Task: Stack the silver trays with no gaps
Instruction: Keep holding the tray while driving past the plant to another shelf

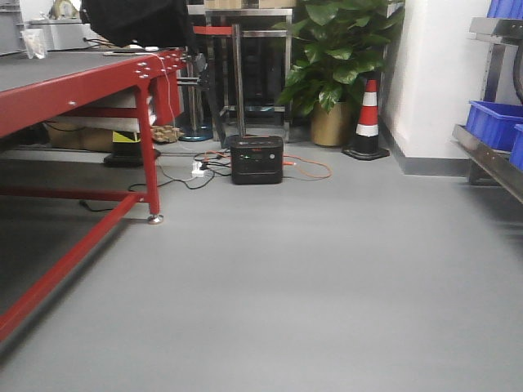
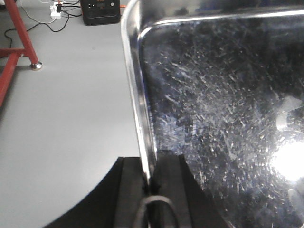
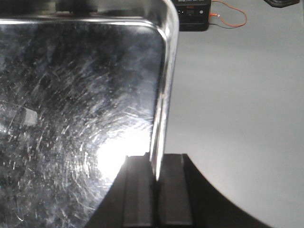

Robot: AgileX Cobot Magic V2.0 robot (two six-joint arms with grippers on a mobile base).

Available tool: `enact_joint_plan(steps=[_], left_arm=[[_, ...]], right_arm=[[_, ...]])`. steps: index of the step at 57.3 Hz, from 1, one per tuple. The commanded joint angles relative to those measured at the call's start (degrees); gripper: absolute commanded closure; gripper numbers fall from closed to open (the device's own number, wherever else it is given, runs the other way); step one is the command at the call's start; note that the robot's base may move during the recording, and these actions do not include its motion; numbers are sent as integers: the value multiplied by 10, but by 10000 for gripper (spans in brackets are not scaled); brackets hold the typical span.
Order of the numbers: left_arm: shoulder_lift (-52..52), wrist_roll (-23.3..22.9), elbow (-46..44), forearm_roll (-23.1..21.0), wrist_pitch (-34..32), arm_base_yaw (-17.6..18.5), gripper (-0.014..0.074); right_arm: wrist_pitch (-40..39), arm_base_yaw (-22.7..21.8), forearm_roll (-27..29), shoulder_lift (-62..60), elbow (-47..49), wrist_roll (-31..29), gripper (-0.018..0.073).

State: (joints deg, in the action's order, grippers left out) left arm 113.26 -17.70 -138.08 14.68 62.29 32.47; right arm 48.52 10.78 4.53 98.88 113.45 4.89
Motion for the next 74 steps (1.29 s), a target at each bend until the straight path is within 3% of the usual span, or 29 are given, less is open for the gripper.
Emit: enact_joint_plan(steps=[1,74], left_arm=[[-10,9,-4,-7,-19,5,615],[-10,9,-4,-3,-21,5,615]], right_arm=[[-31,3,6,-9,7,-10,639],[-36,3,6,-7,7,-10,639]])
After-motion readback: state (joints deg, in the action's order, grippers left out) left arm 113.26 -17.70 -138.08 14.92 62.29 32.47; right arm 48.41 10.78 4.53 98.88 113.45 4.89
